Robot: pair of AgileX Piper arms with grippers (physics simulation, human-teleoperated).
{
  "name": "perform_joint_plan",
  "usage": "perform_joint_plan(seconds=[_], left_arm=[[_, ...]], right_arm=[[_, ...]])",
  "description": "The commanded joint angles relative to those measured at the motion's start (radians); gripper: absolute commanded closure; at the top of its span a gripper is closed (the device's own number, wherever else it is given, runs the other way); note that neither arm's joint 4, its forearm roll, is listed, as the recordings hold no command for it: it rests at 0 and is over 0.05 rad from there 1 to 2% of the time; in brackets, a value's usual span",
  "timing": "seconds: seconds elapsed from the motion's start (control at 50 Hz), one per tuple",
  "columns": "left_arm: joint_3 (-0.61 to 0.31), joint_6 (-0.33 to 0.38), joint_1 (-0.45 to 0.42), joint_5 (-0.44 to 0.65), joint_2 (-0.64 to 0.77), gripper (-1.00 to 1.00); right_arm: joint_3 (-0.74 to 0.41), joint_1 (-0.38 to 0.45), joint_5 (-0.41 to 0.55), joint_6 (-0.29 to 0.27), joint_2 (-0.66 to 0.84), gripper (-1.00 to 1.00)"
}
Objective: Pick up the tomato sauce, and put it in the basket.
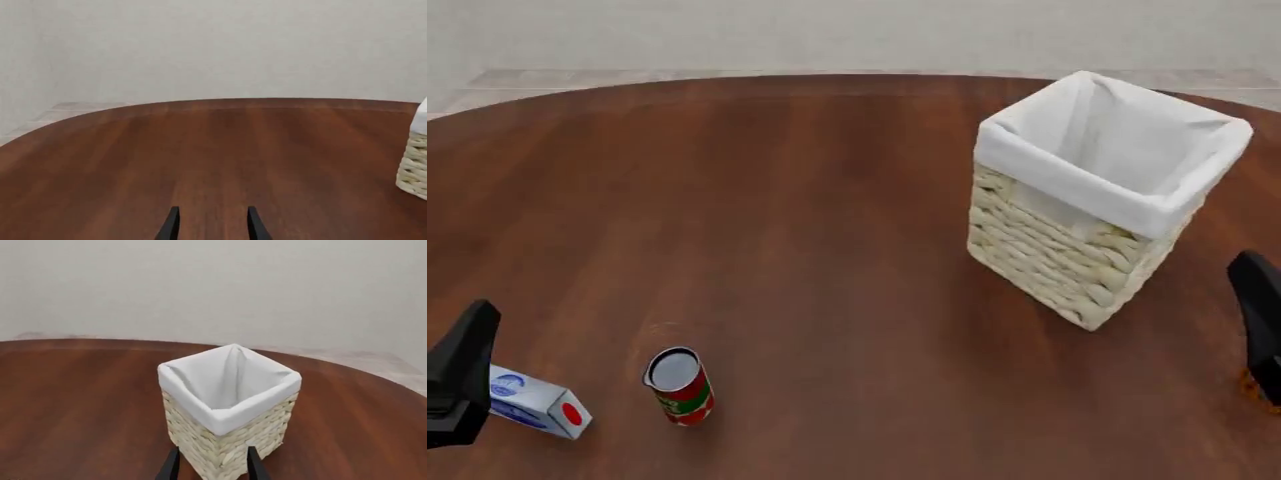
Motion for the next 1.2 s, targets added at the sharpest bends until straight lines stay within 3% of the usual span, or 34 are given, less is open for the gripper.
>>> perform_joint_plan(seconds=[0.02,0.18,0.44,0.58,0.62,0.64,0.92,1.16,1.18,1.2], left_arm=[[0.000,0.000,0.000,0.000,0.000,-1.00],[0.000,0.000,0.000,0.000,0.000,-1.00],[0.000,0.000,0.000,0.000,0.000,-1.00],[0.000,0.000,0.000,0.000,0.000,-1.00],[0.000,0.000,0.000,0.000,0.000,-1.00],[0.000,0.000,0.000,0.000,0.000,-1.00],[0.000,0.000,0.000,0.000,0.000,-1.00],[0.000,0.000,0.000,0.000,0.000,-1.00],[0.000,0.000,0.000,0.000,0.000,-1.00],[0.000,0.000,0.000,0.000,0.000,-1.00]], right_arm=[[-0.177,0.068,0.079,-0.021,0.122,-1.00],[-0.273,0.127,0.129,-0.024,0.194,-1.00],[-0.444,0.299,0.201,-0.028,0.344,-1.00],[-0.482,0.366,0.214,-0.020,0.400,-1.00],[-0.483,0.382,0.210,-0.027,0.414,-1.00],[-0.511,0.506,0.168,0.009,0.548,-1.00],[-0.550,0.625,0.142,0.027,0.657,-1.00],[-0.541,0.731,0.057,0.037,0.769,-1.00],[-0.542,0.744,0.050,0.037,0.784,-1.00],[-0.566,0.843,-0.011,0.067,0.915,-1.00]])
